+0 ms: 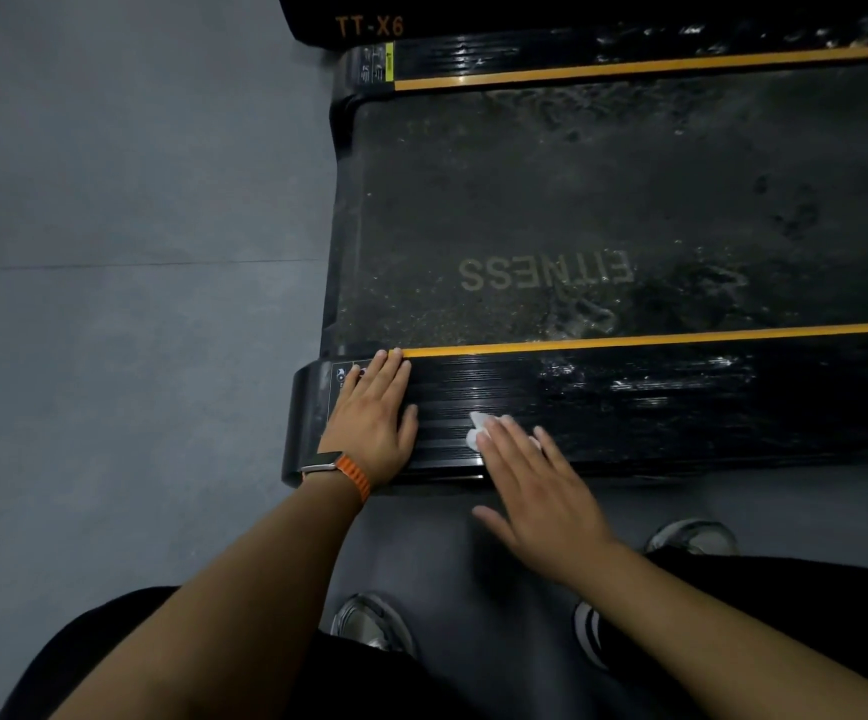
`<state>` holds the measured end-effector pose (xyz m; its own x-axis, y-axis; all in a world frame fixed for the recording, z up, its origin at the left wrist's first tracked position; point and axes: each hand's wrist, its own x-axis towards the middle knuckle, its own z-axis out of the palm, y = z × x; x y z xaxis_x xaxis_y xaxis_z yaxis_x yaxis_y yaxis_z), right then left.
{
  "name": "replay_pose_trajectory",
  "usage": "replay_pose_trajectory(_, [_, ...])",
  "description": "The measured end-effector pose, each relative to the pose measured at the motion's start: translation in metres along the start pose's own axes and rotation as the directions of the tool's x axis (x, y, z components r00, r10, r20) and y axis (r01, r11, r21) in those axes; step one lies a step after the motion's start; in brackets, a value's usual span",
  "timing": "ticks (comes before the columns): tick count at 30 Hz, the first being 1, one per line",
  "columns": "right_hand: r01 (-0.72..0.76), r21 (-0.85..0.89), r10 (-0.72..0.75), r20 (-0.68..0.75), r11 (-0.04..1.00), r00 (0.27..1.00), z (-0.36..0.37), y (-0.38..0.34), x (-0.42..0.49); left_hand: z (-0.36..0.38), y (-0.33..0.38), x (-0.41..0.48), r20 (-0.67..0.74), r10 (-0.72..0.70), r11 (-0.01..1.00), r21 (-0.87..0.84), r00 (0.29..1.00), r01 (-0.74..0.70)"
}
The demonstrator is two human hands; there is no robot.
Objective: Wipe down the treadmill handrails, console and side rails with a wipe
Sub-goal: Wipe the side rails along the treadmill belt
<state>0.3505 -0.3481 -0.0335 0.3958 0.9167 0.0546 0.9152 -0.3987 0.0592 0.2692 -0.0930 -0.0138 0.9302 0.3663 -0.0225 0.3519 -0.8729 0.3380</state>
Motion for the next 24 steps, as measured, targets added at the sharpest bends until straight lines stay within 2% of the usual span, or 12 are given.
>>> replay_pose_trajectory(5, [-0.054, 0.022, 0.055, -0.021, 0.998, 0.998, 0.004, -0.021, 0.012, 0.002, -0.001, 0.0, -0.014, 0.015, 1.0, 0.003, 1.0, -0.014])
replay_pose_trajectory(8, [0.005, 0.001, -0.005, -0.031, 1.0, 1.0, 0.007, -0.04, 0.027, 0.002, -0.001, 0.001, -0.03, 0.019, 1.0, 0.005, 0.999, -0.019])
replay_pose_trajectory(11, [0.047, -0.047, -0.051, -0.075, 0.998, 0.996, 0.009, -0.016, 0.017, 0.002, -0.002, 0.001, -0.028, 0.017, 1.0, 0.003, 0.999, -0.017])
replay_pose_trajectory(15, [-0.055, -0.031, 0.051, -0.121, 0.998, 0.991, 0.012, 0.03, -0.02, 0.001, -0.001, 0.001, -0.026, 0.011, 1.0, 0.005, 1.0, -0.011])
replay_pose_trajectory(19, [-0.167, 0.023, 0.169, -0.076, 0.986, 0.983, 0.008, 0.004, -0.001, 0.002, -0.001, 0.001, -0.03, 0.015, 1.0, -0.006, 0.999, -0.015])
replay_pose_trajectory(22, [-0.104, 0.058, 0.107, -0.053, 0.993, 0.993, 0.01, -0.022, 0.02, 0.002, -0.001, 0.0, -0.03, 0.02, 1.0, -0.005, 0.999, -0.02])
replay_pose_trajectory(24, [-0.066, 0.015, 0.067, -0.058, 0.998, 0.996, 0.011, -0.009, 0.014, 0.003, -0.002, 0.001, -0.023, 0.019, 1.0, 0.001, 1.0, -0.019])
